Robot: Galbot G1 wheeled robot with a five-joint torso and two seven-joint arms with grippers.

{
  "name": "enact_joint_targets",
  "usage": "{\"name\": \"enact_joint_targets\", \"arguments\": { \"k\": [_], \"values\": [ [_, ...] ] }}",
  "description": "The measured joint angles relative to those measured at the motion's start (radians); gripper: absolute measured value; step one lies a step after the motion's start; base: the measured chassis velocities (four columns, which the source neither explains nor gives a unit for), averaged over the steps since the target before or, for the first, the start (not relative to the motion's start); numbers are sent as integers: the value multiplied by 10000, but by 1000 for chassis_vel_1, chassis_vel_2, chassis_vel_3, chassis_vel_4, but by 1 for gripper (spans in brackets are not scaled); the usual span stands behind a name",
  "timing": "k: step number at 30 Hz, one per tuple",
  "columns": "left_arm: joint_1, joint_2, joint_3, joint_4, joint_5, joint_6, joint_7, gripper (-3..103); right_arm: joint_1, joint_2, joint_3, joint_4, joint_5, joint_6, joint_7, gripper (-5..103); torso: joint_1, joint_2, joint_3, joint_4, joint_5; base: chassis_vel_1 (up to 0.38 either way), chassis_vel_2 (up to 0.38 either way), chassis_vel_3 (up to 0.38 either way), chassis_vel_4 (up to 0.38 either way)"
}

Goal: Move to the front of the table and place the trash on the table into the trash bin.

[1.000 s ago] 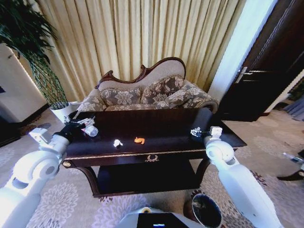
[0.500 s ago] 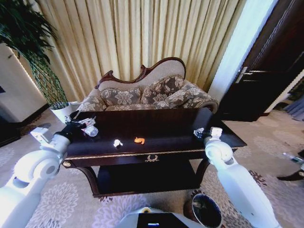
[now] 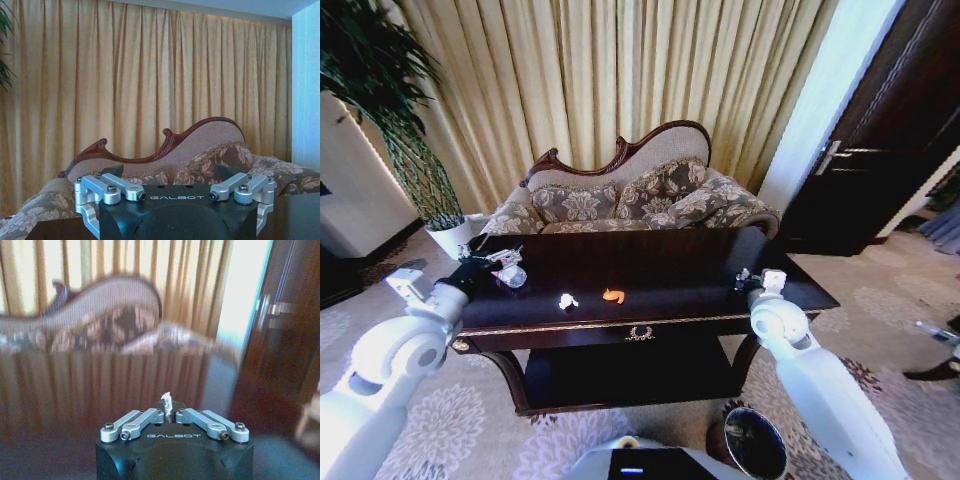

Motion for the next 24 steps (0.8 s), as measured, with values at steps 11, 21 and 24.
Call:
{"name": "enact_joint_targets", "arguments": {
  "k": [11, 21, 24],
  "values": [
    [15, -14, 9, 2, 27, -37, 11, 100, -662, -31, 22, 562, -1068, 3412, -1726, 1, 0, 0, 0, 0, -1, 0, 0, 0, 0],
    [39, -14, -19, -5, 32, -49, 18, 100, -941, -36, -11, 1208, -1174, 2977, -2049, 1, 0, 0, 0, 0, -1, 0, 0, 0, 0],
    [43, -19, -51, -8, 31, -57, 19, 100, -940, -43, -22, 1257, -1176, 2800, -2018, 1, 1, 0, 0, 0, -1, 0, 0, 0, 0]
  ]
}}
